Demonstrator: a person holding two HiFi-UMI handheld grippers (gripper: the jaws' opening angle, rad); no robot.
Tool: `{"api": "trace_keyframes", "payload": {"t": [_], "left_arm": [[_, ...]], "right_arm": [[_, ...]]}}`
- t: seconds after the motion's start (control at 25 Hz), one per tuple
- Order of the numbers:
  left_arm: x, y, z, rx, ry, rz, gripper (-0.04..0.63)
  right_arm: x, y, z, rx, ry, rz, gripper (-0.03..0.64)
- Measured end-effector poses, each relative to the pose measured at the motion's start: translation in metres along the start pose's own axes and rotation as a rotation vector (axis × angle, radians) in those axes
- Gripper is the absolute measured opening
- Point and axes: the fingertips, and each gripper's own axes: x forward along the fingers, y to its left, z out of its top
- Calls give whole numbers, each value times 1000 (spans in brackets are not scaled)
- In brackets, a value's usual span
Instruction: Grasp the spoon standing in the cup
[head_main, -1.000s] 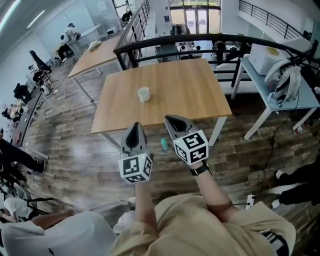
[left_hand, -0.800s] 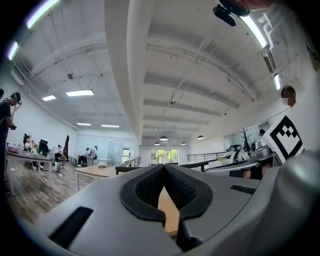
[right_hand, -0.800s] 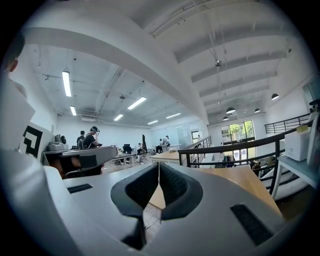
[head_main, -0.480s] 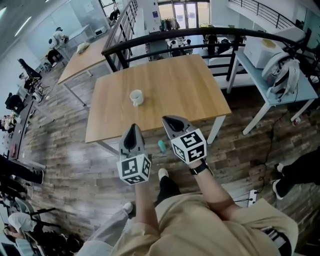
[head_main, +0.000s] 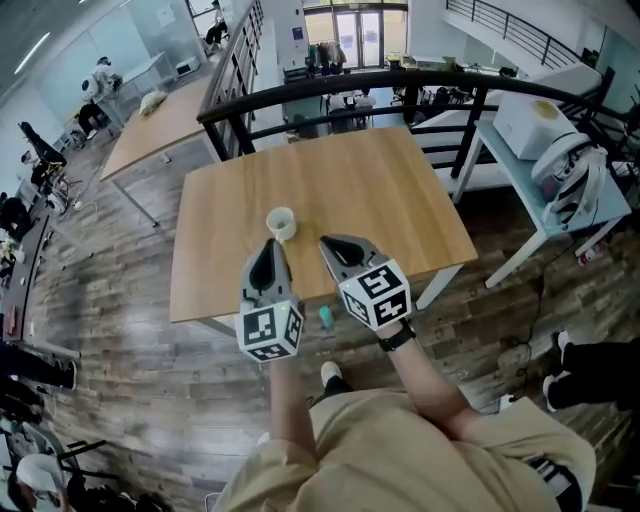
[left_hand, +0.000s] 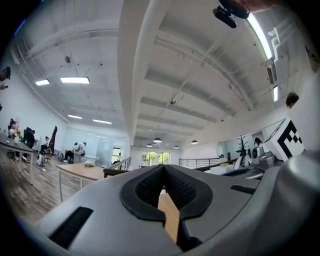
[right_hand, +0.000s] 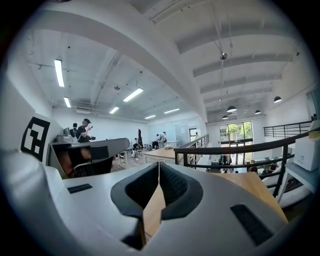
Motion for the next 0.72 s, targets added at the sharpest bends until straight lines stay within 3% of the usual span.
{"api": "trace_keyframes", "payload": {"t": [0.72], "left_arm": [[120,137,-37,-26,7,-39,12]], "right_arm": [[180,-33,-7,27,23,-44,16]]}}
